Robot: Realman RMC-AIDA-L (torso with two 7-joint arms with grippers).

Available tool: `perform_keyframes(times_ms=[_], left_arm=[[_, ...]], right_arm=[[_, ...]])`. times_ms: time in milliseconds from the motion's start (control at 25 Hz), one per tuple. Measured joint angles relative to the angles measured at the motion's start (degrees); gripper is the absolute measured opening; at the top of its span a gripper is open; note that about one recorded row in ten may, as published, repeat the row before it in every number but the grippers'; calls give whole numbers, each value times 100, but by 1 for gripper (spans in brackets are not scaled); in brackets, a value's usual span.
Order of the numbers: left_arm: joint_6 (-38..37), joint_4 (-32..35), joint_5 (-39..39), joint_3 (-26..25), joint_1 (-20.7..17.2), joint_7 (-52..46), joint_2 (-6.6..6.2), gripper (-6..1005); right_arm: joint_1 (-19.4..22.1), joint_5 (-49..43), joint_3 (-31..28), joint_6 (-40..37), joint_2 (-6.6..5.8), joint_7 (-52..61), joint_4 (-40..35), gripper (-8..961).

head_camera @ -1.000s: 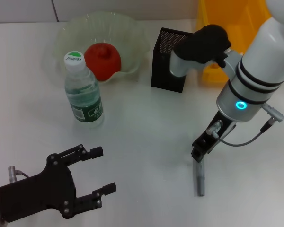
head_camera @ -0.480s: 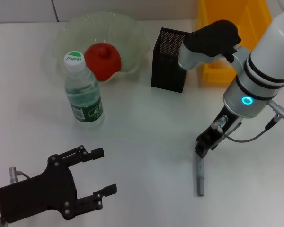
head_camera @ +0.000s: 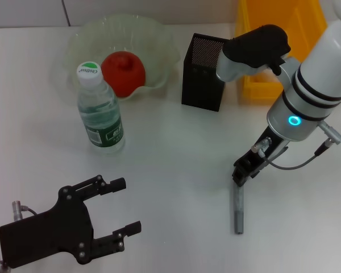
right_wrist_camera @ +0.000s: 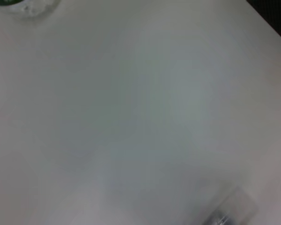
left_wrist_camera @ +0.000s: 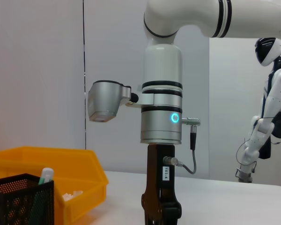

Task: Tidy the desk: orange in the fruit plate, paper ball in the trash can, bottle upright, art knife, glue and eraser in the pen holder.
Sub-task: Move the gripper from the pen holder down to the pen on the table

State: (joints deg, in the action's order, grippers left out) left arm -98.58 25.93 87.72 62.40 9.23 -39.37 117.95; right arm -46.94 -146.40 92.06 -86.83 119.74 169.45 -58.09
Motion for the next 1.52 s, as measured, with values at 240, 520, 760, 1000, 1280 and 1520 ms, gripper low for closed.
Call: perform_keyframes(times_ms=[240, 520, 760, 1000, 1280, 1520], left_arm=[[-9, 0, 0, 0, 0, 0, 0, 736], [-14, 0, 2, 7, 0, 0, 3, 735], [-17, 0, 7, 9, 0, 6, 9, 735], [-16, 0, 9, 9, 0, 8, 1, 735], [5, 0, 9, 9, 9, 9, 6, 735], [8, 0, 9, 9, 10, 9, 9, 735]], right_arm=[[4, 22, 3, 55, 12, 0, -3, 420], [26, 28, 63, 9, 12, -24, -150, 443], [43, 37, 62, -25, 10, -24, -264, 463], [32, 115, 148, -15, 17, -23, -208, 467], [-9, 121, 169, 53, 16, -21, -88, 466], [-61, 176, 290, 162, 15, -22, 45, 466]])
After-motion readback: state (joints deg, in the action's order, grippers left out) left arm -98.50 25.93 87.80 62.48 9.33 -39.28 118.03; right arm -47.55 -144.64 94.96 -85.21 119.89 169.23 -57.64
